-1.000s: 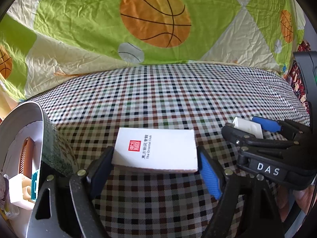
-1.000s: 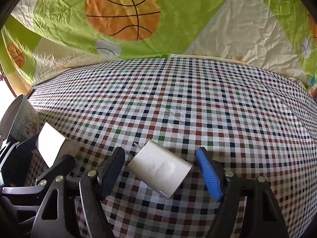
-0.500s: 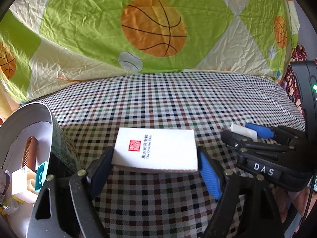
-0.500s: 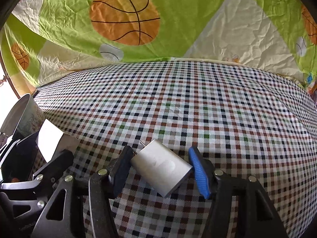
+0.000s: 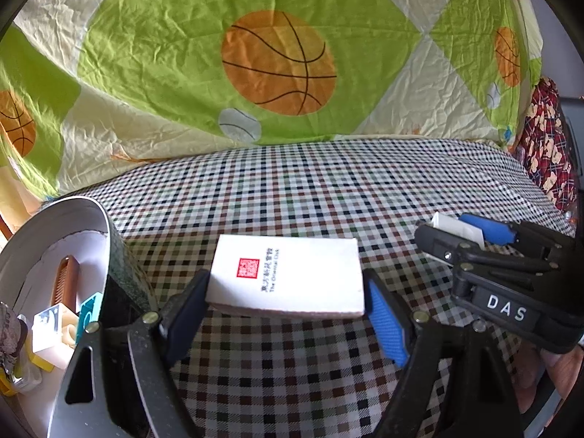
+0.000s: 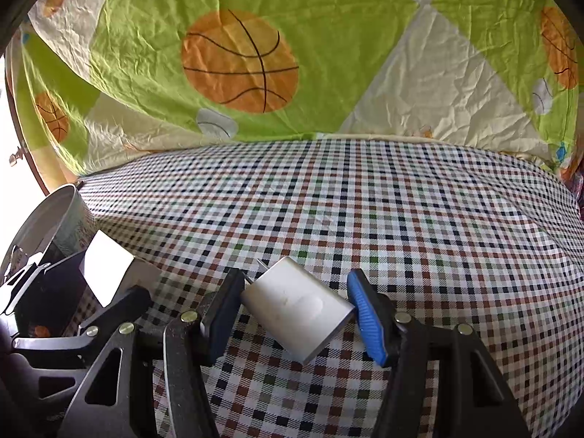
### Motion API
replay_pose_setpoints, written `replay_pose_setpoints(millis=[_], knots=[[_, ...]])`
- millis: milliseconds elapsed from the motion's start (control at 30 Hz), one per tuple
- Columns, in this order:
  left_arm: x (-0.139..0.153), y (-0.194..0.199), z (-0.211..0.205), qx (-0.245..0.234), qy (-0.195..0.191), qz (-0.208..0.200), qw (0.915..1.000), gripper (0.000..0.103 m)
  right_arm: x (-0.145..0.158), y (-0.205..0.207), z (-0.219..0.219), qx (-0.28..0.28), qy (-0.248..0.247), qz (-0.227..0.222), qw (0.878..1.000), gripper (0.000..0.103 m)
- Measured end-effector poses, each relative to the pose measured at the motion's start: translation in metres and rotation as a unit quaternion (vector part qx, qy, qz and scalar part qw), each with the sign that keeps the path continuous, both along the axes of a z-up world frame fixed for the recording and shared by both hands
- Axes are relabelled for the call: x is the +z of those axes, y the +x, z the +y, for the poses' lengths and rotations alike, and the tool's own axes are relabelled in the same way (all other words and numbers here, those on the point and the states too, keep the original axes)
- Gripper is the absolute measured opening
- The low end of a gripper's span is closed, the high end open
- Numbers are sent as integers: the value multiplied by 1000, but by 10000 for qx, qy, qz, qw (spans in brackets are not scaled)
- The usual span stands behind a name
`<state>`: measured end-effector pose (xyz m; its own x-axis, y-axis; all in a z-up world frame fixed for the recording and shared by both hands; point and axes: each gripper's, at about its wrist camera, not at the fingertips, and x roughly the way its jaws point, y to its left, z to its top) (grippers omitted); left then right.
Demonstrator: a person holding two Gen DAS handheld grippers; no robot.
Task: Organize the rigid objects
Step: 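Close the left tool on the white logo box while the right tool grasps the white block, then lift the logo box with the left tool while the right tool lifts the white block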
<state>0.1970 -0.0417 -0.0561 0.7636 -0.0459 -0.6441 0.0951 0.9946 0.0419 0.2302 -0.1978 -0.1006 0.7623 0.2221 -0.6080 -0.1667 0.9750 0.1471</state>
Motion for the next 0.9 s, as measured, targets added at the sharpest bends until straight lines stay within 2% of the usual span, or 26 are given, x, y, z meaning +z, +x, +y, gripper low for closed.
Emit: replay_pose_setpoints(millis=[500, 900], knots=[[9, -14, 5, 142, 18, -363, 9992, 82, 14, -24, 0, 42, 33, -498, 9987, 61], [15, -30, -1, 156, 297, -621, 9975, 82, 17, -42, 1, -6, 99, -703, 9975, 61]])
